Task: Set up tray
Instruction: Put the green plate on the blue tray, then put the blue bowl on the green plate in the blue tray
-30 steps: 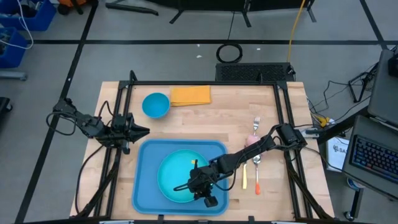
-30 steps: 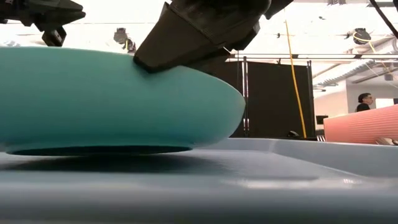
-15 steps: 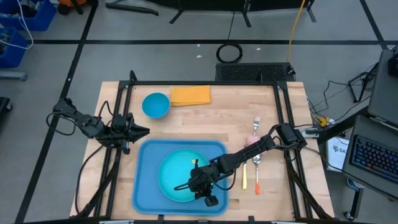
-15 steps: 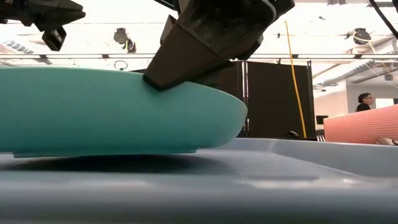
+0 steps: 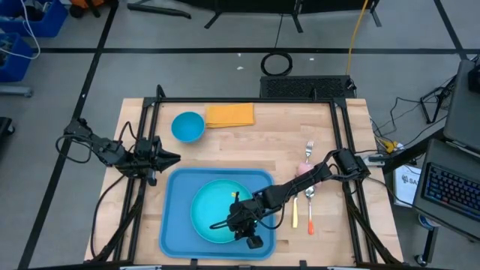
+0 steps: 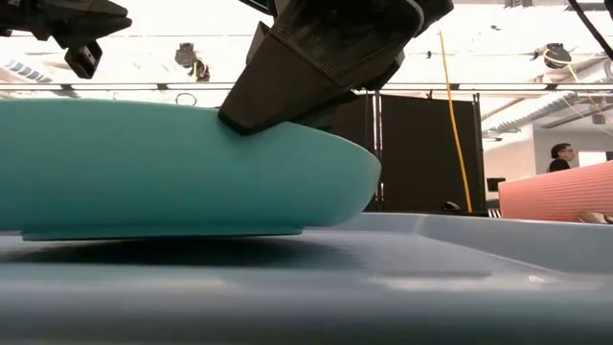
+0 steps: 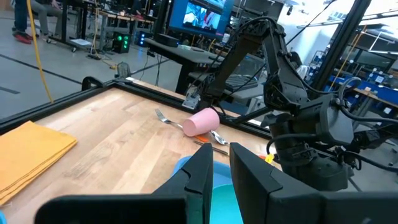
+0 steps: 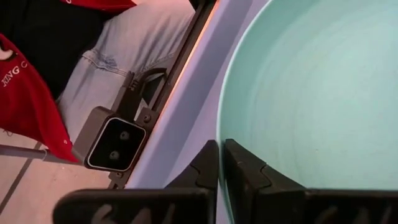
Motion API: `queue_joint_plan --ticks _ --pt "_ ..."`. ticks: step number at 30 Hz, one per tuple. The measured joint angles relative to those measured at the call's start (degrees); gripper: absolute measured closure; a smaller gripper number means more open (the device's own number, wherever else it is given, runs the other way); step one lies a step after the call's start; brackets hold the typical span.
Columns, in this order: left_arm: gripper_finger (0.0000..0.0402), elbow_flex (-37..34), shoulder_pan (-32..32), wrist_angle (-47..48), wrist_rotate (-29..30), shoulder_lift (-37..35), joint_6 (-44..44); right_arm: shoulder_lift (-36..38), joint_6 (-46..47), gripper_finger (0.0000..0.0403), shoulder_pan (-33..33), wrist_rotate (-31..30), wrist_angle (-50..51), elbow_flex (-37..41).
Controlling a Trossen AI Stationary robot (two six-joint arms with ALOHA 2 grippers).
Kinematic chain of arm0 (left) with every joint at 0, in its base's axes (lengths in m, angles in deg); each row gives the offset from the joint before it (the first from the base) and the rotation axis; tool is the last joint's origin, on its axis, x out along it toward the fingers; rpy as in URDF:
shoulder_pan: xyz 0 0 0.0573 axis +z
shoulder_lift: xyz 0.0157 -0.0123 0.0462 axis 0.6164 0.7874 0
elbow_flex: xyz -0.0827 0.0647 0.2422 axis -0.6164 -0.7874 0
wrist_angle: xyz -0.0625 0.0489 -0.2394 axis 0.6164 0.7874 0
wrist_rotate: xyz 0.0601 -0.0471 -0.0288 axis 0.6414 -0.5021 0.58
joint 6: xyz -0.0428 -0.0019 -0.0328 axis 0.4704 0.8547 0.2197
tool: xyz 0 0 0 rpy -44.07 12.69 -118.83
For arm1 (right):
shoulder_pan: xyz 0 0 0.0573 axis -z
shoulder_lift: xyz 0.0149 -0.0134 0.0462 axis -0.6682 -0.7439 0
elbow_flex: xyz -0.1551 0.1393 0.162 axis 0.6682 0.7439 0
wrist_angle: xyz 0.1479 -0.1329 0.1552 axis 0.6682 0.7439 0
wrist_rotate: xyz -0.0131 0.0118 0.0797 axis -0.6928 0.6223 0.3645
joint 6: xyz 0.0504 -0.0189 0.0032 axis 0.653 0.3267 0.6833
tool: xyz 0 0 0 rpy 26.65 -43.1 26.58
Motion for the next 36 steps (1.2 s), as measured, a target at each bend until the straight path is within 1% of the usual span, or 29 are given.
queue_joint_plan --ticks 6,15,20,24,30,33,36 --pt "0.0344 0.00 0.00 0.07 0.00 0.00 -0.04 0.00 -0.07 0.0389 -0.10 0.02 -1.47 0.00" --pt "0.0344 0.00 0.01 0.48 0.00 0.00 -0.04 -0.04 0.22 0.0316 -0.22 -0.19 -2.69 0.07" --pt "0.0344 0.00 0.00 0.48 0.00 0.00 -0.04 -0.04 -0.14 0.0290 -0.22 -0.26 -3.30 0.07" --pt "0.0344 0.00 0.01 0.50 0.00 0.00 -0.04 -0.04 -1.96 0.0283 -0.22 -0.33 -6.38 0.07" --pt "0.0344 0.00 -0.01 0.94 0.00 0.00 -0.01 0.04 -8.40 0.0288 0.68 -0.73 -10.46 0.07" --pt "0.0344 -0.01 -0.01 0.93 0.00 0.01 0.15 0.27 -11.73 0.0292 1.48 -5.38 -11.34 0.04" --pt "0.0344 -0.01 0.00 0.86 0.00 0.01 0.23 0.51 -13.99 0.0292 2.72 -12.59 -11.21 0.04"
